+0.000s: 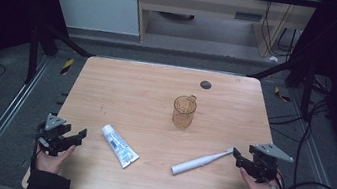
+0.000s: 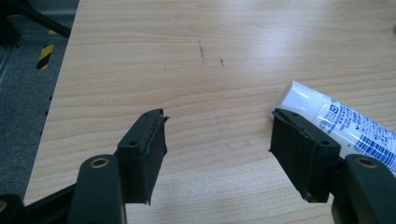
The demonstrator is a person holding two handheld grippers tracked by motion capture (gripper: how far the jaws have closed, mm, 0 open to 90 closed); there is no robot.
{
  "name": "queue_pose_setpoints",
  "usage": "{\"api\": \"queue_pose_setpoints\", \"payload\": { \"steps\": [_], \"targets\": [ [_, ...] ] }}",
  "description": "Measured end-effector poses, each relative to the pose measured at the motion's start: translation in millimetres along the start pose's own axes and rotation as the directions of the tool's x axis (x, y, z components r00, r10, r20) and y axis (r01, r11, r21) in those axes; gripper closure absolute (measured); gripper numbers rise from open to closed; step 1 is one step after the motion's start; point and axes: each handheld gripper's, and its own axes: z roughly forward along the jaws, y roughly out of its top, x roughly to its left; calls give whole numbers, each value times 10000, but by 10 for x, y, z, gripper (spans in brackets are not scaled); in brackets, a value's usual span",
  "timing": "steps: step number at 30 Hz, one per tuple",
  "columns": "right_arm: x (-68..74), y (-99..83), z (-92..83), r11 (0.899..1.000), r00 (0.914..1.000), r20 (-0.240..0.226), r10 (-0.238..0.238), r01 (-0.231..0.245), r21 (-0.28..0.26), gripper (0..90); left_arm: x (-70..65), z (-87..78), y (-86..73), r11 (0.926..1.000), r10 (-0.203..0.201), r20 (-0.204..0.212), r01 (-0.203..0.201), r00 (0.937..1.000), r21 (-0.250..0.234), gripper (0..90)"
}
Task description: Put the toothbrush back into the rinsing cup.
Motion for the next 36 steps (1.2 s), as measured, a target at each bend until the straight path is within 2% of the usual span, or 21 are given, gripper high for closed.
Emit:
{"api": "queue_pose_setpoints", "payload": {
  "steps": [5,17,21,29,36],
  "targets": [
    [54,1,-12,9999,9996,-297,3,1,135,456,-24,8,-4,10000,97,16,-98,10000,20,348],
    [160,35,-11,9988,9972,-586,-463,472,132,590,-50,40,-10,9994,343,130,-344,9993,33,369],
    [232,47,26,9972,9949,-782,-636,664,336,643,-63,44,-9,9990,438,59,-438,9990,-49,399],
    [321,68,112,9950,9916,-951,-873,914,404,695,-64,54,-4,9987,502,150,-503,9986,39,438],
    [393,93,241,9936,9899,-1076,-922,987,558,754,-73,47,4,9973,733,-128,-733,9972,-14,453]
  ]
}}
